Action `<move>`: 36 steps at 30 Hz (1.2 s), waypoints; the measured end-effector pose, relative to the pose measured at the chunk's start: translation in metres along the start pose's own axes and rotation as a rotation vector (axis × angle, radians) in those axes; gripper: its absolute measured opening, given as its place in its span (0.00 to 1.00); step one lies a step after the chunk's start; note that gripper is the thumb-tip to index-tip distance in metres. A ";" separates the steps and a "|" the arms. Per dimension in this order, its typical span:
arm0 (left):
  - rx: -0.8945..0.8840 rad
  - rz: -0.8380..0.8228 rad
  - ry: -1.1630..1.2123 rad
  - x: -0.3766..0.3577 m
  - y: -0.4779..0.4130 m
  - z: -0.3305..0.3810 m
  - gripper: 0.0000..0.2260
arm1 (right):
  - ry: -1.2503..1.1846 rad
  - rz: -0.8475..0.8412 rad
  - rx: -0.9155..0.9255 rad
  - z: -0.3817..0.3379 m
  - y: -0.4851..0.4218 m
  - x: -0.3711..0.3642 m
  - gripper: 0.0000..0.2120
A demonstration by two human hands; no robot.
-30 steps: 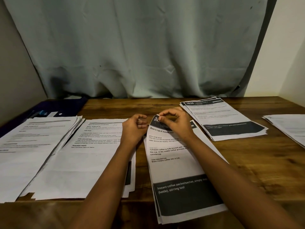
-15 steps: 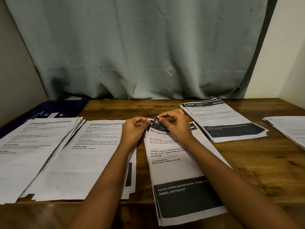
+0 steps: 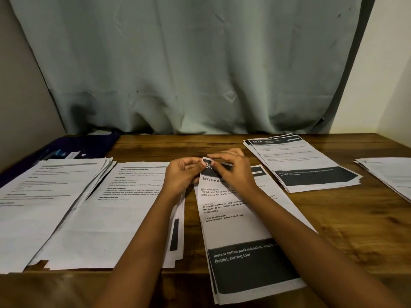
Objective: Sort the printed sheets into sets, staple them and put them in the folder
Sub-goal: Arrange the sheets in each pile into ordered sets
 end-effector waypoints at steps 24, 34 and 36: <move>-0.028 0.216 -0.986 0.032 -0.015 -0.014 0.12 | -0.121 -0.109 -0.101 0.004 0.007 -0.011 0.04; -0.026 0.046 -1.107 0.016 -0.020 -0.021 0.15 | -0.229 -0.063 -0.162 0.017 0.006 -0.008 0.10; -0.048 0.073 -1.043 0.018 -0.021 -0.022 0.14 | -0.232 -0.061 -0.159 0.017 0.006 -0.008 0.09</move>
Point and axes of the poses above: each hand's wrist, its own y-axis away from the middle knuckle, its own x-axis out of the back of the hand, z = x × y, the point moved 8 cm from there along -y, towards the middle knuckle, and after that the axes turned 1 degree about -x, right-handed, at the moved point
